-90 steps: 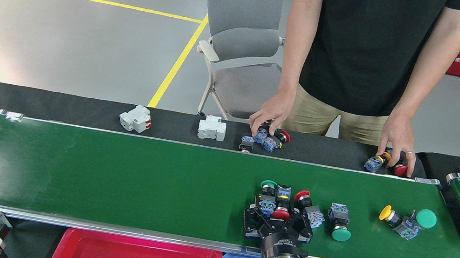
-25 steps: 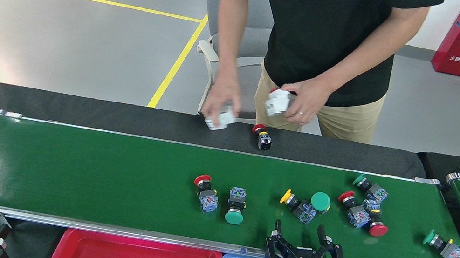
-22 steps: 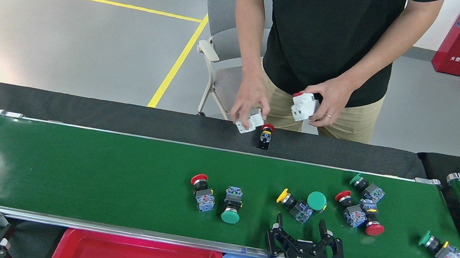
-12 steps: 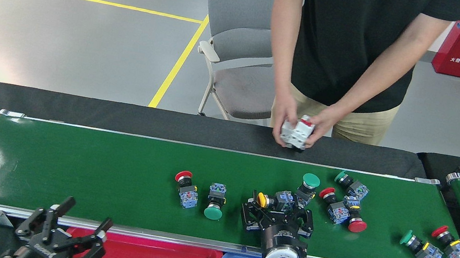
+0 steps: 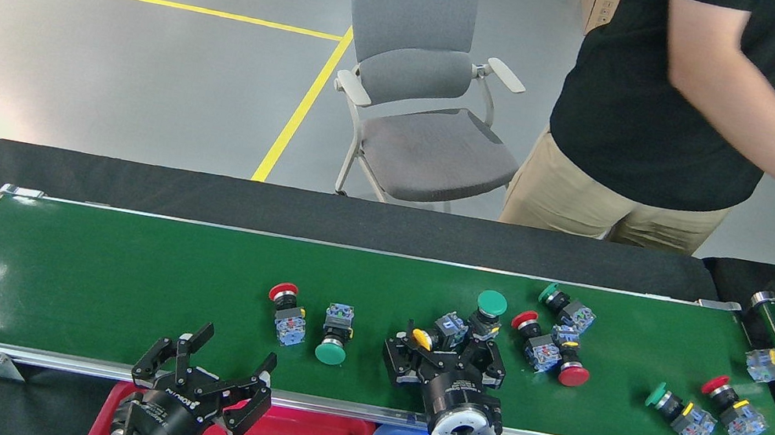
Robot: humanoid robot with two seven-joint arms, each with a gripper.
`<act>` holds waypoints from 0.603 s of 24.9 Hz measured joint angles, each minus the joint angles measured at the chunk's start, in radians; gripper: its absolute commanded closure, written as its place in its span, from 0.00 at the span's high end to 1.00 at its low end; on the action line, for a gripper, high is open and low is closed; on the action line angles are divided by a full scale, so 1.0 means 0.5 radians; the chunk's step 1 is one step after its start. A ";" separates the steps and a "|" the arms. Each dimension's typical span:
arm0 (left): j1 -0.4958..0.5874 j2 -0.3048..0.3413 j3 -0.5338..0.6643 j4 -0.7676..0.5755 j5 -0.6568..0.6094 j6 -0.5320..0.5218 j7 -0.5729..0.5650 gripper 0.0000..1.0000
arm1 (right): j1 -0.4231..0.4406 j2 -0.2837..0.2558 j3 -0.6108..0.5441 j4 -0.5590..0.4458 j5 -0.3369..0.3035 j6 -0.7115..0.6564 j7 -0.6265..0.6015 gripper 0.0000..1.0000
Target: Pick switch part from conveyor to tray
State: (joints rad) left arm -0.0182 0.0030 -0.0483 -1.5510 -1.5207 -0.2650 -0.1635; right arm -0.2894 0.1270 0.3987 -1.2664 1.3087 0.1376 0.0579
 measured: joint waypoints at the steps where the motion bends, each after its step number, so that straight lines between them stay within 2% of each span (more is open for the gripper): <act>1: -0.017 0.000 0.000 0.024 0.000 0.005 0.000 1.00 | 0.125 -0.035 0.002 -0.141 0.000 -0.086 0.032 0.50; 4: -0.093 0.000 -0.001 0.134 0.000 0.029 -0.001 1.00 | 0.485 -0.144 0.001 -0.571 -0.003 -0.380 0.077 0.51; 6: -0.168 0.000 -0.002 0.209 0.000 0.058 -0.002 1.00 | 0.671 -0.199 0.001 -0.768 -0.009 -0.580 0.083 0.51; 7: -0.202 0.000 -0.002 0.247 0.000 0.063 -0.002 1.00 | 0.713 -0.205 0.002 -0.795 -0.009 -0.664 0.089 0.53; 8: -0.224 0.000 -0.002 0.275 0.000 0.067 -0.002 1.00 | 0.728 -0.205 0.011 -0.802 -0.005 -0.731 0.094 0.61; 9: -0.244 0.000 -0.002 0.300 0.000 0.073 -0.002 1.00 | 0.729 -0.205 0.044 -0.805 -0.002 -0.778 0.096 0.85; 10: -0.263 0.000 -0.002 0.332 0.000 0.078 -0.003 1.00 | 0.729 -0.202 0.103 -0.809 0.001 -0.814 0.101 0.98; 13: -0.319 0.000 -0.001 0.442 0.000 0.094 -0.008 0.99 | 0.728 -0.171 0.226 -0.794 0.004 -0.838 0.114 0.98; 14: -0.343 0.000 -0.001 0.482 0.000 0.102 -0.008 0.97 | 0.727 -0.152 0.243 -0.775 0.004 -0.842 0.122 0.98; 15: -0.369 0.000 0.000 0.522 0.000 0.116 -0.008 0.89 | 0.725 -0.125 0.255 -0.759 0.005 -0.847 0.131 0.98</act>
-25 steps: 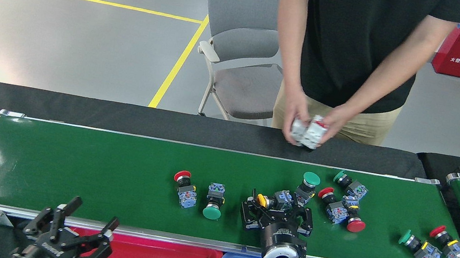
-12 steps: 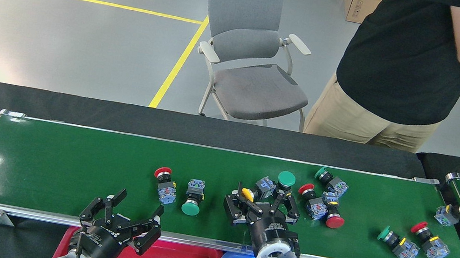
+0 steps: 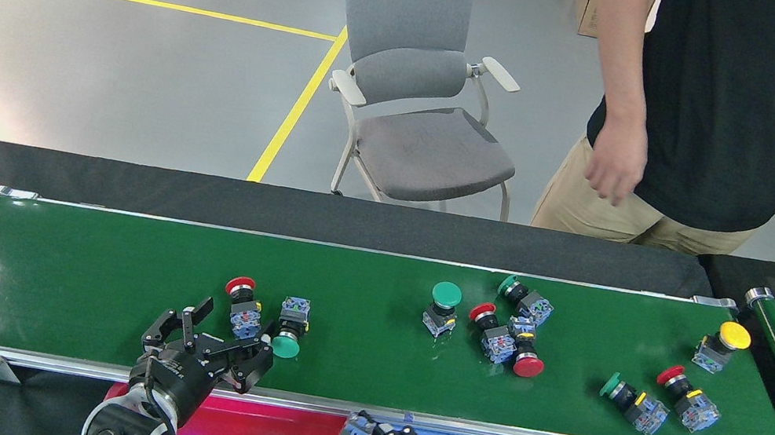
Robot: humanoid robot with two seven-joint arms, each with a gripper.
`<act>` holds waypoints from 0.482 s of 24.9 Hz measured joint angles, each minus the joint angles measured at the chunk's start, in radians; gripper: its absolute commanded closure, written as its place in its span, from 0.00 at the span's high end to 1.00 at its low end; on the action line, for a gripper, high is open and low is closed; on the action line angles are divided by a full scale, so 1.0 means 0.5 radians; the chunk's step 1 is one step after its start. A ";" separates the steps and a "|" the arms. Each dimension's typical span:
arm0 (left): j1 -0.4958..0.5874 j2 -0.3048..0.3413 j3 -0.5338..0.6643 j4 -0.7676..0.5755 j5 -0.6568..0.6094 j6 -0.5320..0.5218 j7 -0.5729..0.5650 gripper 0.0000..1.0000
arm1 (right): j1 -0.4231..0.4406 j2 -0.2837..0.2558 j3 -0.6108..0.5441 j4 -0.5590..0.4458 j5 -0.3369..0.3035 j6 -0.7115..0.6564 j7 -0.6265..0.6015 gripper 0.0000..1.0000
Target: Pick switch part from conveyor to tray
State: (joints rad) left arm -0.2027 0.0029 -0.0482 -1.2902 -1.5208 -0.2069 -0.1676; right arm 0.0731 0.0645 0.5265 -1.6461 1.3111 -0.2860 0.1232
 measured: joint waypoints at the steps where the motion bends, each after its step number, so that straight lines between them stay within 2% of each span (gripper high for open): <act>1: -0.026 0.000 0.001 0.042 0.000 0.011 0.002 0.69 | -0.008 0.022 0.005 0.007 0.000 0.000 0.006 0.98; 3: -0.054 0.002 0.006 0.094 0.004 0.035 0.014 0.21 | -0.037 0.026 0.004 0.010 0.000 -0.003 0.014 0.98; 5: -0.058 0.012 0.017 0.111 0.020 0.040 0.045 0.06 | -0.055 0.026 0.002 0.011 -0.001 -0.005 0.016 0.98; 8: -0.014 0.026 0.015 0.091 0.057 0.013 0.185 0.01 | -0.065 0.033 -0.089 0.002 -0.003 -0.010 0.018 0.97; 12: 0.177 0.093 0.014 -0.117 0.060 -0.161 0.266 0.00 | -0.125 0.051 -0.430 -0.054 -0.005 0.127 0.019 0.96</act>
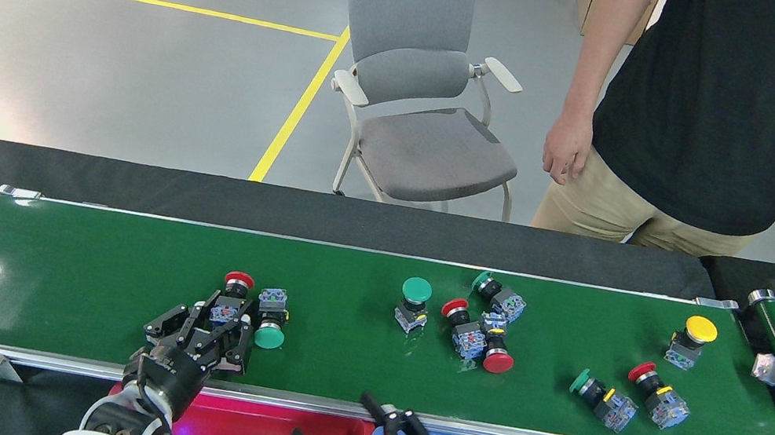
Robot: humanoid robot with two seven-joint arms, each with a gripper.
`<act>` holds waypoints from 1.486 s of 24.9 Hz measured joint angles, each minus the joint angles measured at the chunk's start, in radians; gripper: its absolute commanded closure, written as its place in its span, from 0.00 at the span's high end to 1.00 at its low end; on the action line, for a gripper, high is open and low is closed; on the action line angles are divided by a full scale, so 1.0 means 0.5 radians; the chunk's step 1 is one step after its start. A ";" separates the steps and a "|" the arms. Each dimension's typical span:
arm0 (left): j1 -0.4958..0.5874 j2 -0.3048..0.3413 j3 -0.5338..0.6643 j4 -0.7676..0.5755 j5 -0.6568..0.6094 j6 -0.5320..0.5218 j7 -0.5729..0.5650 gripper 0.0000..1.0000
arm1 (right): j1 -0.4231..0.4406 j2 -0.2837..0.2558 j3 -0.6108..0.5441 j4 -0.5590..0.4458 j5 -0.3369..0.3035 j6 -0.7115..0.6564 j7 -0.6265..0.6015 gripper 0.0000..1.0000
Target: Pick switch part from conveyor to tray
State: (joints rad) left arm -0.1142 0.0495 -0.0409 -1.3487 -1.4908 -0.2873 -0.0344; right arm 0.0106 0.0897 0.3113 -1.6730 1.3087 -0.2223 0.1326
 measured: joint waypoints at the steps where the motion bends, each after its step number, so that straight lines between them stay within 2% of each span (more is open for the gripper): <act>1: 0.074 0.024 0.004 -0.089 0.001 -0.079 0.006 0.00 | -0.017 0.000 -0.078 -0.005 0.000 0.065 -0.015 0.96; 4: 0.339 0.108 0.070 -0.444 0.029 -0.359 0.015 0.07 | -0.022 -0.018 -0.301 -0.008 -0.001 0.234 -0.107 0.96; 5: 0.441 0.136 0.102 -0.550 0.045 -0.493 0.018 0.12 | -0.013 -0.042 -0.376 -0.008 -0.001 0.286 -0.147 0.96; 6: 0.546 0.166 0.143 -0.645 0.060 -0.641 0.019 0.24 | 0.020 -0.071 -0.456 -0.011 -0.001 0.313 -0.179 0.96; 7: 0.653 0.189 0.190 -0.722 0.076 -0.759 0.020 0.46 | 0.083 -0.094 -0.526 -0.019 -0.002 0.337 -0.220 0.97; 8: 0.743 0.191 0.236 -0.771 0.091 -0.838 0.021 0.75 | 0.168 -0.108 -0.575 -0.035 -0.002 0.353 -0.262 0.97; 9: 0.815 0.185 0.277 -0.801 0.099 -0.888 0.022 0.94 | 0.261 -0.124 -0.611 -0.066 -0.002 0.359 -0.299 0.97; 10: 0.875 0.174 0.317 -0.815 0.105 -0.921 0.022 1.00 | 0.366 -0.146 -0.640 -0.110 -0.002 0.362 -0.342 0.97; 12: 0.960 0.129 0.352 -0.822 0.109 -0.958 0.022 1.00 | 0.554 -0.199 -0.662 -0.153 -0.002 0.363 -0.444 0.97; 14: 0.994 0.085 0.365 -0.823 0.110 -0.976 0.022 1.00 | 0.640 -0.210 -0.664 -0.156 -0.003 0.370 -0.520 0.97; 18: 0.998 -0.020 0.520 -0.826 0.110 -0.987 0.028 1.00 | 0.662 -0.209 -0.656 -0.162 -0.003 0.364 -0.553 0.97; 20: 0.959 -0.184 0.692 -0.826 0.111 -0.903 0.030 1.00 | 0.609 -0.208 -0.612 -0.162 -0.002 0.359 -0.558 0.97; 22: 0.878 -0.226 0.802 -0.826 0.111 -0.636 0.037 1.00 | 0.513 -0.186 -0.502 -0.162 0.003 0.358 -0.491 0.96; 24: 0.833 -0.193 0.854 -0.825 0.111 -0.421 0.043 1.00 | 0.419 -0.128 -0.381 -0.155 0.020 0.365 -0.394 0.96; 26: 0.827 -0.150 0.872 -0.816 0.110 -0.308 0.046 1.00 | 0.303 -0.054 -0.268 -0.102 0.087 0.420 -0.306 0.96; 29: 0.799 -0.133 0.864 -0.808 0.107 -0.261 0.047 1.00 | 0.092 0.070 -0.054 0.096 0.209 0.555 -0.222 0.96; 32: 0.729 -0.076 0.843 -0.791 0.031 -0.247 0.048 1.00 | -0.174 0.114 0.179 0.377 0.231 0.799 -0.194 0.96; 35: 0.555 -0.052 0.722 -0.686 -0.132 -0.241 0.052 1.00 | -0.423 0.118 0.425 0.672 0.188 1.036 -0.184 0.96; 37: 0.464 -0.048 0.633 -0.579 -0.170 -0.241 0.029 1.00 | -0.570 0.120 0.534 0.847 0.076 1.155 -0.182 0.95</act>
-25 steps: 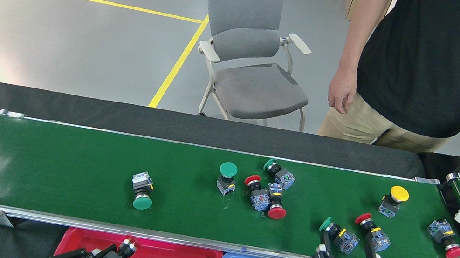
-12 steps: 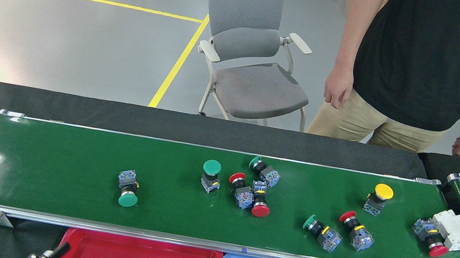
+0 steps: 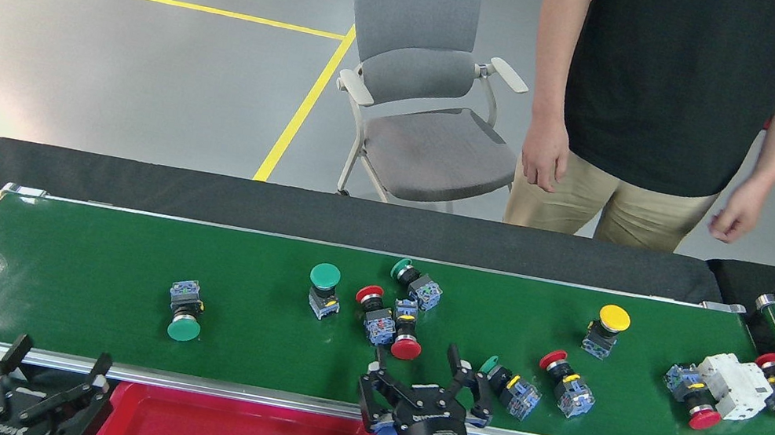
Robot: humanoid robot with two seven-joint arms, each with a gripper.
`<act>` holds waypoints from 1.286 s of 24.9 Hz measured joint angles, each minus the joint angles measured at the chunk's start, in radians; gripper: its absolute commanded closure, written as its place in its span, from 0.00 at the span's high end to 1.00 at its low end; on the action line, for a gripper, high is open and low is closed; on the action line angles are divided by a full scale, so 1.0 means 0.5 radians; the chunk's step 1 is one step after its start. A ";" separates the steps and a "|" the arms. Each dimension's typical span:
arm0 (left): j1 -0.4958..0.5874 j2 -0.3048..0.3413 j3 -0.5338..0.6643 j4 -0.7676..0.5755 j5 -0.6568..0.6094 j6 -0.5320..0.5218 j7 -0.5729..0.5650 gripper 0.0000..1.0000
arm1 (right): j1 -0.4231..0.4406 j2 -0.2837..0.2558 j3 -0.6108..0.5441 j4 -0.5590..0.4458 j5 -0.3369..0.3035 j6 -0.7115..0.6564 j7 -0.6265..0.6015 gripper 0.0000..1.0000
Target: Pick switch part from conveyor to tray
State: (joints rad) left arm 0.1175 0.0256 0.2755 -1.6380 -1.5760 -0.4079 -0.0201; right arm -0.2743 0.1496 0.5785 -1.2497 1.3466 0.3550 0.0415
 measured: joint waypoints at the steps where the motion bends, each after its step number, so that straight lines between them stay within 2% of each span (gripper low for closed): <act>1: -0.043 0.000 -0.034 0.061 -0.006 0.000 -0.017 1.00 | -0.063 0.000 0.043 0.074 -0.062 0.035 0.000 0.93; 3: -0.147 0.000 -0.068 0.159 -0.012 -0.001 -0.084 1.00 | -0.172 0.000 0.118 0.214 -0.177 0.081 0.003 0.73; 4: -0.195 0.000 -0.072 0.201 -0.012 0.000 -0.117 1.00 | -0.212 0.001 0.131 0.266 -0.215 0.085 0.006 0.68; 5: -0.239 0.000 -0.074 0.247 -0.012 0.003 -0.137 1.00 | -0.249 0.001 0.139 0.309 -0.241 0.087 0.006 0.58; 7: -0.311 0.000 -0.075 0.326 -0.012 0.005 -0.171 1.00 | -0.307 0.001 0.156 0.360 -0.277 0.083 0.005 0.36; 9: -0.375 0.000 -0.075 0.414 -0.012 0.010 -0.187 1.00 | -0.315 0.001 0.171 0.387 -0.292 0.007 0.005 0.09; 16: -0.602 0.021 -0.075 0.768 -0.123 0.197 -0.205 0.97 | -0.314 -0.001 0.167 0.353 -0.353 -0.194 0.040 0.07; 17: -0.640 0.021 -0.075 0.822 -0.130 0.227 -0.205 0.91 | -0.306 -0.004 0.166 0.295 -0.363 -0.227 0.047 0.08; 18: -0.667 0.021 -0.075 0.863 -0.133 0.256 -0.204 0.76 | -0.280 -0.012 0.164 0.197 -0.377 -0.273 0.056 0.08; 20: -0.699 0.029 -0.075 0.921 -0.128 0.286 -0.191 0.29 | -0.163 -0.072 0.161 -0.060 -0.401 -0.422 0.098 0.14; 22: -0.700 0.054 -0.075 0.939 -0.091 0.295 -0.173 0.13 | 0.003 -0.216 0.156 -0.335 -0.413 -0.606 0.142 0.18; 24: -0.683 0.077 -0.074 0.950 -0.040 0.286 -0.123 0.08 | 0.169 -0.324 0.151 -0.554 -0.426 -0.834 0.184 0.26; 25: -0.656 0.078 -0.074 0.945 -0.025 0.273 -0.085 0.07 | 0.237 -0.339 0.151 -0.605 -0.428 -0.937 0.207 0.50; 26: -0.624 0.080 -0.071 0.926 -0.018 0.252 -0.053 0.06 | 0.280 -0.340 0.152 -0.628 -0.428 -1.019 0.236 0.92; 27: -0.587 0.083 -0.071 0.890 -0.015 0.222 -0.031 0.05 | 0.311 -0.340 0.153 -0.640 -0.428 -1.084 0.271 0.98; 32: -0.310 0.082 -0.073 0.548 0.027 0.005 0.002 0.07 | 0.334 -0.338 0.152 -0.658 -0.428 -1.207 0.410 0.98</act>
State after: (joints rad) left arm -0.0376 0.0666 0.2392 -1.3642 -1.5623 -0.4055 -0.0191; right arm -0.1072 -0.0197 0.6545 -1.5789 1.1324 -0.2483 0.2463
